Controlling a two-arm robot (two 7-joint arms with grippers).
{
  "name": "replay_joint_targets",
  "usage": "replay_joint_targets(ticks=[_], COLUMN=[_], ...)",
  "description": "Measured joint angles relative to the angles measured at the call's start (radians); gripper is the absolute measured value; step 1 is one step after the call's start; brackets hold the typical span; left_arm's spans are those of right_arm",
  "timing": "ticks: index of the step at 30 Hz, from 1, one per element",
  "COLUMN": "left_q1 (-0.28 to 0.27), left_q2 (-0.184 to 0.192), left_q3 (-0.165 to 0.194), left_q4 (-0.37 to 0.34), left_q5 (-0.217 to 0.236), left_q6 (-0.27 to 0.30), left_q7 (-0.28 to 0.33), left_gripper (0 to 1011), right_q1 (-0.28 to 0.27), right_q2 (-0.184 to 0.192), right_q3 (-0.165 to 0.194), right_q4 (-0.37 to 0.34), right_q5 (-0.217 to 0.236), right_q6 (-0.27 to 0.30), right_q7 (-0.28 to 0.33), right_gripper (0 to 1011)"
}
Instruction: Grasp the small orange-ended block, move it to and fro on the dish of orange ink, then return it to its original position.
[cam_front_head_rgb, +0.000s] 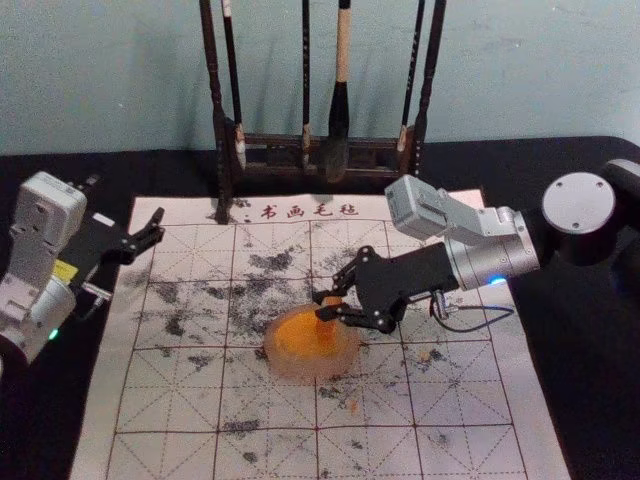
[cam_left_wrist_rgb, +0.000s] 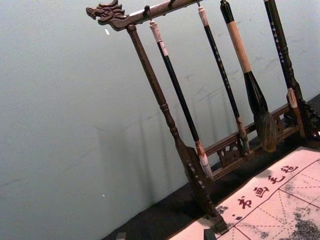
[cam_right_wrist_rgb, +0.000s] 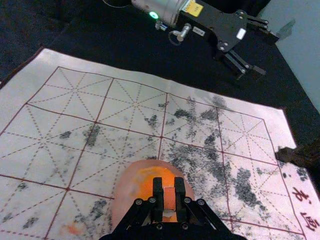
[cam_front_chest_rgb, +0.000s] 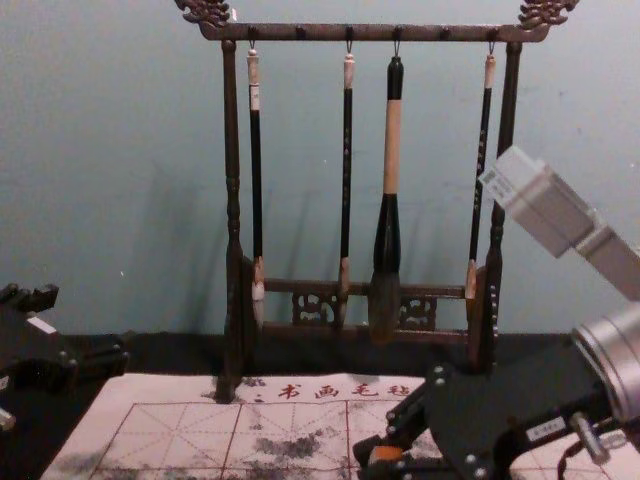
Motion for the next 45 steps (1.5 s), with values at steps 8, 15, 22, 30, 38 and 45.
replay_joint_targets(ticks=[8,15,22,30,38,45], left_q1=[0.000,0.000,0.000,0.000,0.000,0.000], left_q2=[0.000,0.000,0.000,0.000,0.000,0.000], left_q3=[0.000,0.000,0.000,0.000,0.000,0.000], left_q4=[0.000,0.000,0.000,0.000,0.000,0.000], left_q5=[0.000,0.000,0.000,0.000,0.000,0.000], left_q6=[0.000,0.000,0.000,0.000,0.000,0.000], left_q7=[0.000,0.000,0.000,0.000,0.000,0.000], left_gripper=[1001,1001,1001,1002,1001,1001], right_q1=[-0.023,-0.033,-0.033,-0.021,-0.008,0.005], right_q2=[0.035,0.048,0.039,0.010,-0.018,-0.043], right_q3=[-0.002,-0.009,-0.022,-0.030,-0.035,-0.036], right_q4=[-0.061,-0.091,-0.093,-0.064,-0.026,0.014], right_q5=[0.013,0.022,0.028,0.033,0.034,0.032], right_q6=[0.008,0.008,0.004,-0.009,-0.021,-0.030], right_q7=[0.008,0.019,0.027,0.027,0.027,0.027], right_gripper=[132,132,132,132,132,132])
